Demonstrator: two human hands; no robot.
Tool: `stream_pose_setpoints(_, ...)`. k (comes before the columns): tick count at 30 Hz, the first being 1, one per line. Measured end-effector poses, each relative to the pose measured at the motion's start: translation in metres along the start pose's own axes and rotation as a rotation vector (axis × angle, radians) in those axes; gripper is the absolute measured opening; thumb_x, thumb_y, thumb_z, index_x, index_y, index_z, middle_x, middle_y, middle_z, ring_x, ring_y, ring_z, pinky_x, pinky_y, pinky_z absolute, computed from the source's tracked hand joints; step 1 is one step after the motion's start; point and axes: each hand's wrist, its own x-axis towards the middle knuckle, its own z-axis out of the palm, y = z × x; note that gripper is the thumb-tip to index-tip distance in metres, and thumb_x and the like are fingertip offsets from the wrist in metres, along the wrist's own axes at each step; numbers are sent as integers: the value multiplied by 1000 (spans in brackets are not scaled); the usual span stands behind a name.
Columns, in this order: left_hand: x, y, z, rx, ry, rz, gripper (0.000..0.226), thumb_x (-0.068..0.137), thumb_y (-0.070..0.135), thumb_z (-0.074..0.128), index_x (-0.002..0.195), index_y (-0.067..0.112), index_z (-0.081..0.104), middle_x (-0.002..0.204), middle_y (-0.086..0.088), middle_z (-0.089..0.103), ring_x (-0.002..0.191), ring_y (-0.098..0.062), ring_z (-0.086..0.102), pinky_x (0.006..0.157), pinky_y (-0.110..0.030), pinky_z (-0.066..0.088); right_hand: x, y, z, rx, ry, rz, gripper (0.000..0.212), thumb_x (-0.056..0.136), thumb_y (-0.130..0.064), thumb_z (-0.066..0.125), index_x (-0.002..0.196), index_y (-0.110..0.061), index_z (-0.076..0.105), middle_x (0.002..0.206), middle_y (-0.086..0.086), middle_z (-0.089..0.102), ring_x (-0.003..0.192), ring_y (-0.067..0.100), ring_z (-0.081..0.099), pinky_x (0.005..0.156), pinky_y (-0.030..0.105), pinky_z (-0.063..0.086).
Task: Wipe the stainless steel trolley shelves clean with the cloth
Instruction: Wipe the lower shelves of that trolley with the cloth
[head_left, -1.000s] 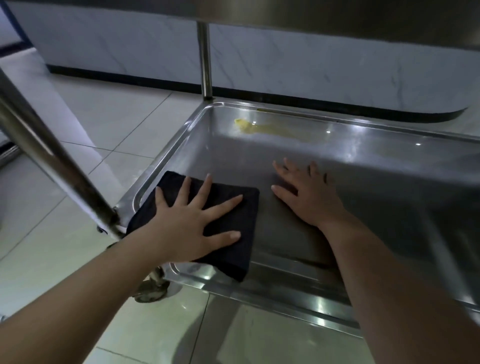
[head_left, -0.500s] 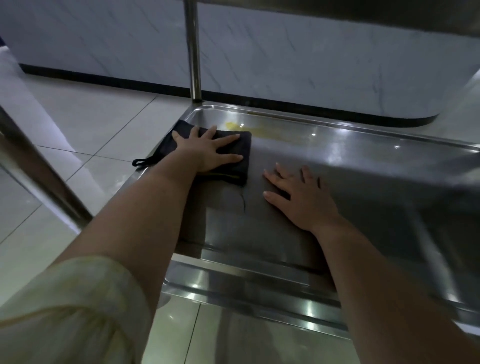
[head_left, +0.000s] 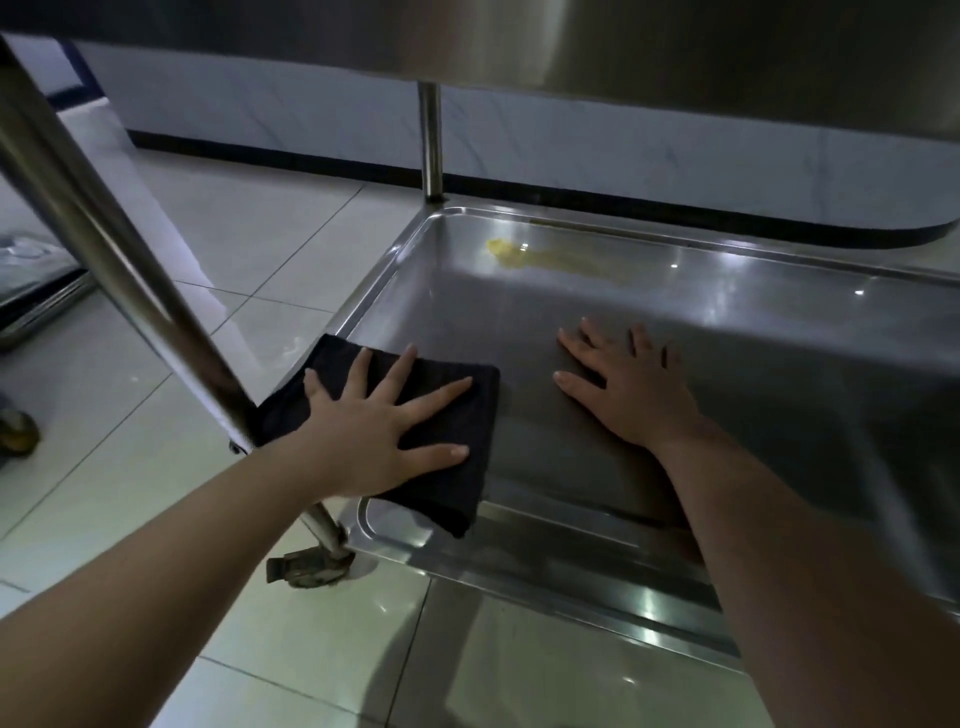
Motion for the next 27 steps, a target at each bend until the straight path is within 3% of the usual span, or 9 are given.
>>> stream_pose_setpoints(10,150,30,-56,-11,104,-74,70,82,85,24,141,66,-9,164,4,-13,147,-42,-11,104,-79,-5,3,3,0,26,52,13,63,94,-69,31,152,-47,18,162,-19,6,150,31,-2,117,59,-3)
stream_pose_setpoints(15,149,34,-49,16,170,-78,68,85,82,21,143,64,-10,164,2,-11,148,-41,-10,106,-78,-5,3,1,-4,-13,79,12,67,92,-71,32,152,-43,21,163,-15,12,150,32,4,115,64,0)
stream_pose_setpoints(18,143,33,-45,6,173,-84,68,84,83,22,141,66,-11,164,3,-11,148,-39,-10,107,-77,-5,-10,8,-9,-79,16,17,70,91,-74,26,153,-45,13,163,-15,5,150,29,3,113,69,-2)
stream_pose_setpoints(23,142,36,-45,-9,171,-85,67,85,83,22,141,66,-10,164,4,-11,149,-39,-10,107,-76,-6,-73,78,-25,-50,-122,210,70,89,-77,23,150,-53,-3,162,-18,-10,150,29,-8,118,60,-1)
stream_pose_setpoints(27,133,52,-43,-34,165,-83,68,83,84,21,141,67,-8,165,4,-10,148,-39,-11,107,-76,-7,-103,105,-22,-124,-96,303,67,87,-79,14,148,-57,-7,161,-21,-13,150,32,-9,116,63,-4)
